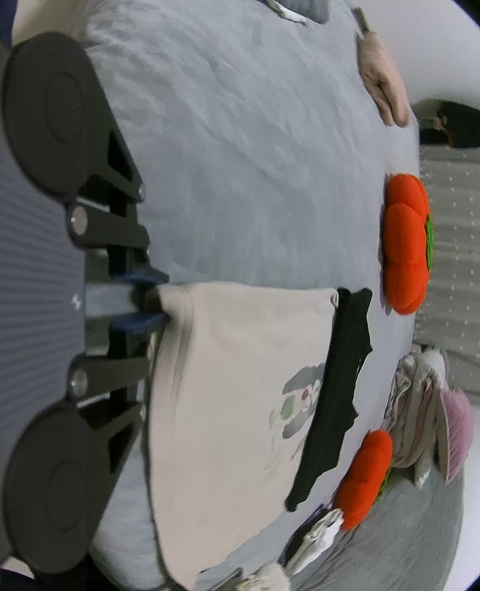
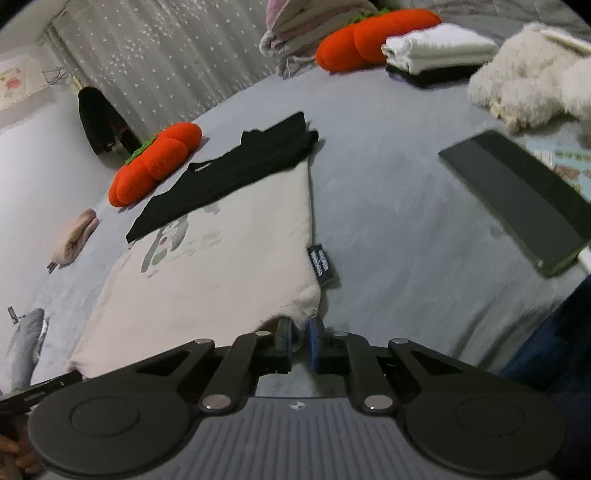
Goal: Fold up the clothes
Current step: 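Close both grippers on the cream dog-print shirt hem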
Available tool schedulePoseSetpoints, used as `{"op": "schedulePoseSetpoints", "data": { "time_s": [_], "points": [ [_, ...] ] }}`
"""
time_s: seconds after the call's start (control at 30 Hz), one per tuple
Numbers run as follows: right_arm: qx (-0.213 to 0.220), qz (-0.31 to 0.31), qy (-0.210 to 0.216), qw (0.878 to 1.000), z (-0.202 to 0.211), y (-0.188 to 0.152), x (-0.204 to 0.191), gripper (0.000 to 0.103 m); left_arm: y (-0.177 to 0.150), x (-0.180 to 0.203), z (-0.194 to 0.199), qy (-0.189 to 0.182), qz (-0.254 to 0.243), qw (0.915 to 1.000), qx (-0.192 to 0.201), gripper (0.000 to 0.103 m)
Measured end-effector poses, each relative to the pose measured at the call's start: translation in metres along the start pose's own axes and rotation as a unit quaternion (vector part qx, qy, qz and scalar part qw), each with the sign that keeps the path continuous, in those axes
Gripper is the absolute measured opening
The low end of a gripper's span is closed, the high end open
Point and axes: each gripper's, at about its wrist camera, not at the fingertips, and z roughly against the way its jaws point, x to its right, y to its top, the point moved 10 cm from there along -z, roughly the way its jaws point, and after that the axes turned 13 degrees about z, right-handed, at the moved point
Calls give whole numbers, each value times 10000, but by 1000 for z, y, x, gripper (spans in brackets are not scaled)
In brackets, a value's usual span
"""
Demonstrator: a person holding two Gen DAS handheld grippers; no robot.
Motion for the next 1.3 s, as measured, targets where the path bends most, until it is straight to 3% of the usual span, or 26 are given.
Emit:
{"op": "schedulePoseSetpoints", "data": {
  "time_s": [0.17, 0.37, 0.5, 0.8, 1.03, 1.3],
  "points": [
    [52, -107, 182, 9998, -3, -5, -7, 9, 6, -9, 0, -114, 460, 9989, 21, 9],
    [538, -556, 415, 9961, 15, 5, 0, 8, 15, -20, 8, -256, 928, 9953, 134, 8],
    [487, -448, 267, 9974, 23, 7, 2, 8, 17, -22, 15, -272, 912, 9953, 163, 8],
    [308, 422, -121, 9986, 43, 19, 1, 7, 18, -13, 22, -243, 550, 9979, 254, 8],
    [-45, 1085, -369, 9934, 27, 6, -12, 7, 5, -7, 10, 156, 35, 9999, 51, 8],
    [229, 912, -142, 9955, 35, 14, -11, 7, 12, -7, 15, 92, 129, 9996, 246, 8]
  ]
}}
